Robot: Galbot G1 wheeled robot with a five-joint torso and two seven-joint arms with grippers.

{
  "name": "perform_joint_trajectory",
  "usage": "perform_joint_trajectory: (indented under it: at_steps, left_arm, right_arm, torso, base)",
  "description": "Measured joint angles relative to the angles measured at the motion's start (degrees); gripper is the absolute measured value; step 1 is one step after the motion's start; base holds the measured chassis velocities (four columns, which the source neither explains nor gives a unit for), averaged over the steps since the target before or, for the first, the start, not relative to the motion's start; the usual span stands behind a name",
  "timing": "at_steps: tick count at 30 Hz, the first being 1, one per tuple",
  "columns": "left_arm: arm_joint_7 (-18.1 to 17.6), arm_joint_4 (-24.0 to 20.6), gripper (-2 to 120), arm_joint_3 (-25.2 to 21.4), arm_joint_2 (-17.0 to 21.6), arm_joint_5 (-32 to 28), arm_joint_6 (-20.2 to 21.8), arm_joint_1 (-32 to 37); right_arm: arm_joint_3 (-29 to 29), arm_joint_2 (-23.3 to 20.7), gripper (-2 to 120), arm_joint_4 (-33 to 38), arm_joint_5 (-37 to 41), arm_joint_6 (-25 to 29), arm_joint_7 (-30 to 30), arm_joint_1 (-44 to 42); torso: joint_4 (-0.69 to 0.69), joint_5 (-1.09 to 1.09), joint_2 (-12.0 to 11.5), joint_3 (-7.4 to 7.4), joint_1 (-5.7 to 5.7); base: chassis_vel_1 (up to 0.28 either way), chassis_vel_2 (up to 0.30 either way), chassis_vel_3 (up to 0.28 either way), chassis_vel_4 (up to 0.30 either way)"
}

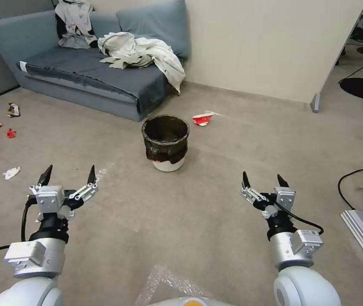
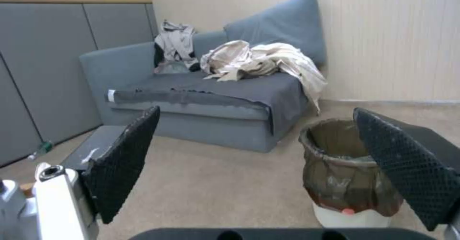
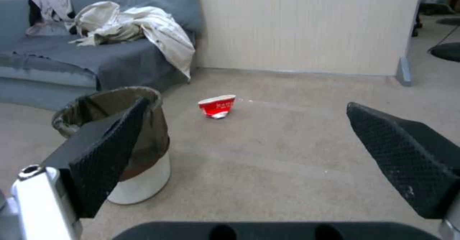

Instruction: Pick up the trash can from the floor.

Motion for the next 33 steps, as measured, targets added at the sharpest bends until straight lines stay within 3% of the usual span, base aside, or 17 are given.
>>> perform_joint_trajectory:
  at_steps: [33]
  left_arm:
    - [-0.22,-0.21,100,-0.54,0.13,-0.29,0.12,-0.08]
  right_arm:
    - [-0.29,0.28,100,-0.18,-0.11,0.11,-0.21,0.13]
  torso:
    - [0.00,-0.01,0.00,0.01,0.00]
  base:
    - [-0.085,0.090,0.090,-0.082]
